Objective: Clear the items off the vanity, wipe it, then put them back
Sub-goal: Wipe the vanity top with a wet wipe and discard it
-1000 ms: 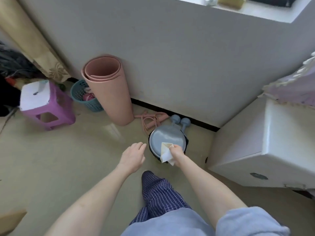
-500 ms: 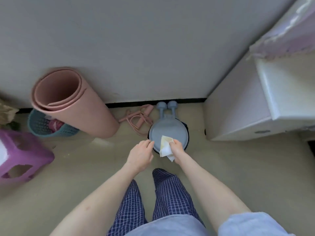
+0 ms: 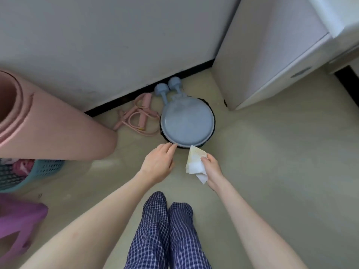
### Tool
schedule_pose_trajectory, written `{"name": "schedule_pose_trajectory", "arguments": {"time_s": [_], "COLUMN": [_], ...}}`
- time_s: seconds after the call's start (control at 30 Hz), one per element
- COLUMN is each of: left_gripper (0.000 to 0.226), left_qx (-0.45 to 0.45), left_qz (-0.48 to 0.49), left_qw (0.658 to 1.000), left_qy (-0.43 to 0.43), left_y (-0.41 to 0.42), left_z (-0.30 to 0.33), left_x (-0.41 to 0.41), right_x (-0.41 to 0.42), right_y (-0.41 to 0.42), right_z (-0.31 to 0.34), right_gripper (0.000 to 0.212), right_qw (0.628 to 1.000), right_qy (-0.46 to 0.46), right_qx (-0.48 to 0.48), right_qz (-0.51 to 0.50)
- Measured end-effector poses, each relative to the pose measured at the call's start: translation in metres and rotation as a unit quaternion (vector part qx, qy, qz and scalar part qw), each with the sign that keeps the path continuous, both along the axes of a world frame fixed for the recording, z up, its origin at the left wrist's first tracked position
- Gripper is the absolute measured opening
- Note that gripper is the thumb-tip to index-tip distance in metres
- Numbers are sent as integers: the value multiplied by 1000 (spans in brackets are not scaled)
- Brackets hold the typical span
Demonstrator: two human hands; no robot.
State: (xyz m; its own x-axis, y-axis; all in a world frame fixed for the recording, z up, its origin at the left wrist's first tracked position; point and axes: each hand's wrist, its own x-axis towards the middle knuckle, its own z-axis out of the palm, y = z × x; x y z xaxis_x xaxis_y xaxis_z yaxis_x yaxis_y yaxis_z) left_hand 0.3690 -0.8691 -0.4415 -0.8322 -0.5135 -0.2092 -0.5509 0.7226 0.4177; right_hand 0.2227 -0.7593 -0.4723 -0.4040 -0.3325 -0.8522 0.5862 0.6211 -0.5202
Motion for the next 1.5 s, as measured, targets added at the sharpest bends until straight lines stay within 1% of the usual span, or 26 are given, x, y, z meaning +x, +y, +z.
{"name": "schedule_pose_trajectory", "arguments": {"time_s": [0.07, 0.13, 0.23, 0.4, 0.53, 0.67, 0.73, 0.87, 0.9, 0.97, 1.0, 1.03, 1.13, 1.23, 1.3, 1.4, 1.43, 1.5], "left_gripper": [49, 50, 54, 55, 55, 60, 61, 64, 67, 74, 76, 76, 66, 48, 41, 39, 39, 39], "left_qx": [-3, -26, -41, -99, -161, -195, -200, -248, -261, -272, -270, -269, -275, -280, -286, -293, -288, -287], "left_qz": [-13, -34, -61, -110, -141, -144, -142, -165, -177, -202, -209, -213, -217, -197, -163, -105, -91, -80], "left_qw": [1000, 999, 997, 988, 972, 964, 962, 944, 939, 932, 932, 932, 926, 917, 912, 911, 913, 913], "left_qy": [-5, -3, 7, 47, 96, 105, 118, 141, 139, 129, 124, 121, 139, 203, 245, 271, 274, 279], "left_y": [-3, -10, -18, -26, -26, -34, -38, -43, -46, -51, -52, -53, -53, -59, -66, -77, -80, -85], "left_z": [-27, -59, -103, -177, -235, -272, -282, -287, -287, -283, -280, -277, -260, -226, -199, -170, -165, -161], "left_x": [-4, -13, -31, -63, -83, -90, -90, -89, -90, -92, -93, -93, -94, -95, -98, -101, -102, -102], "right_x": [-4, -13, -24, -35, -44, -54, -62, -78, -83, -91, -95, -98, -105, -107, -106, -104, -102, -96], "right_y": [11, 17, 26, 37, 46, 54, 55, 55, 57, 61, 62, 63, 66, 73, 77, 64, 51, 14], "right_z": [-22, -46, -81, -157, -208, -246, -256, -261, -260, -256, -252, -247, -226, -209, -199, -185, -179, -166], "right_gripper": [27, 24, 24, 29, 29, 25, 29, 28, 35, 62, 71, 74, 87, 99, 99, 93, 84, 52], "right_qw": [1000, 1000, 998, 989, 971, 950, 944, 938, 934, 926, 925, 926, 929, 927, 924, 918, 917, 920], "right_qy": [3, 12, 10, -40, -99, -156, -166, -171, -174, -182, -180, -175, -159, -144, -134, -129, -130, -116], "right_qx": [8, 2, -8, -69, -142, -203, -220, -251, -265, -288, -291, -293, -286, -288, -293, -310, -320, -334], "right_qz": [-6, -19, -56, -126, -166, -179, -179, -168, -166, -161, -162, -164, -175, -190, -206, -212, -202, -167]}}
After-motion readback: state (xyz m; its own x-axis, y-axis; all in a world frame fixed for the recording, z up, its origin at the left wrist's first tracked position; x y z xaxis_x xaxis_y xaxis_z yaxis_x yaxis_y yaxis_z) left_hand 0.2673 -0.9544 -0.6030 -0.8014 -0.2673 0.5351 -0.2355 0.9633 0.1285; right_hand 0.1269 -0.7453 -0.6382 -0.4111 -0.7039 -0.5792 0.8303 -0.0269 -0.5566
